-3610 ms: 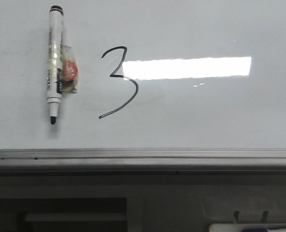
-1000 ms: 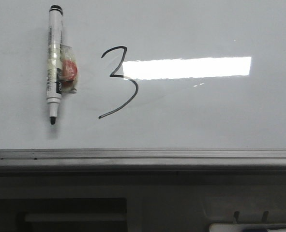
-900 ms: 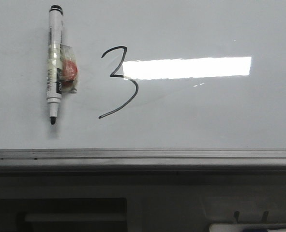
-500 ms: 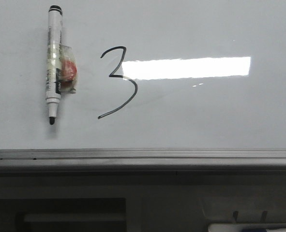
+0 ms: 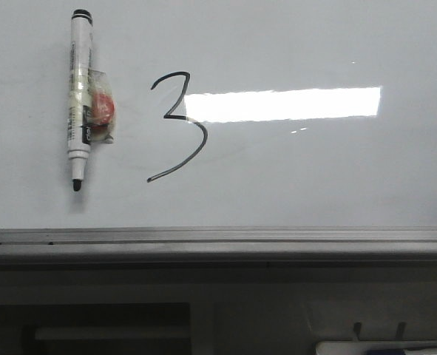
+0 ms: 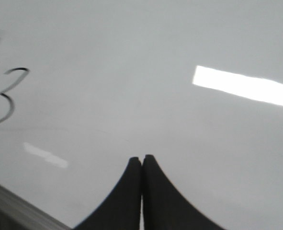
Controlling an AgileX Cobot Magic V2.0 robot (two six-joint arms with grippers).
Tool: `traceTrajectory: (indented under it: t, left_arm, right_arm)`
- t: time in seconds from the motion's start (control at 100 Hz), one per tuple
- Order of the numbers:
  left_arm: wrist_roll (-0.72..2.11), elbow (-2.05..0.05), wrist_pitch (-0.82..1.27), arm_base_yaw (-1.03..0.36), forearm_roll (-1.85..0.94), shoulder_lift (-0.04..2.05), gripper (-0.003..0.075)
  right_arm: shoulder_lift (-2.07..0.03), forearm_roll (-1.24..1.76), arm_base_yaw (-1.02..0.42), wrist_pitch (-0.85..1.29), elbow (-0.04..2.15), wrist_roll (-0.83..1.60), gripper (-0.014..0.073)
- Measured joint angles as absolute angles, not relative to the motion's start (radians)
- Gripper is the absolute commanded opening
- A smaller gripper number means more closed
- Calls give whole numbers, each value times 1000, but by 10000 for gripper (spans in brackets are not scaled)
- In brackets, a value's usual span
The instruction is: Write number 3 on whiteboard
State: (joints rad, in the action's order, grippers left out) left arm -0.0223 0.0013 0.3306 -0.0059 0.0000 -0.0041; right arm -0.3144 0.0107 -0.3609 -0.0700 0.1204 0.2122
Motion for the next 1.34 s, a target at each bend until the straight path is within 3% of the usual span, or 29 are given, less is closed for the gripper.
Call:
traceTrajectory:
  t: [0.19,0.37,0.62,1.34]
  left_arm:
    - [-22,1,332,-6,0,-4,-21]
    - [-22,1,332,-6,0,-4,-20]
    - [-22,1,332,-6,0,-4,-20]
    - [-22,1,332,-6,0,-4,-21]
  right_arm:
    - [-146,20,-147,-58,21,212,-49]
    - [-18,20,-2,84,-8,179,-49]
    - [10,-95,8,326,-8,29,-49]
    - [11,-138,8,332,-6,-41,-49]
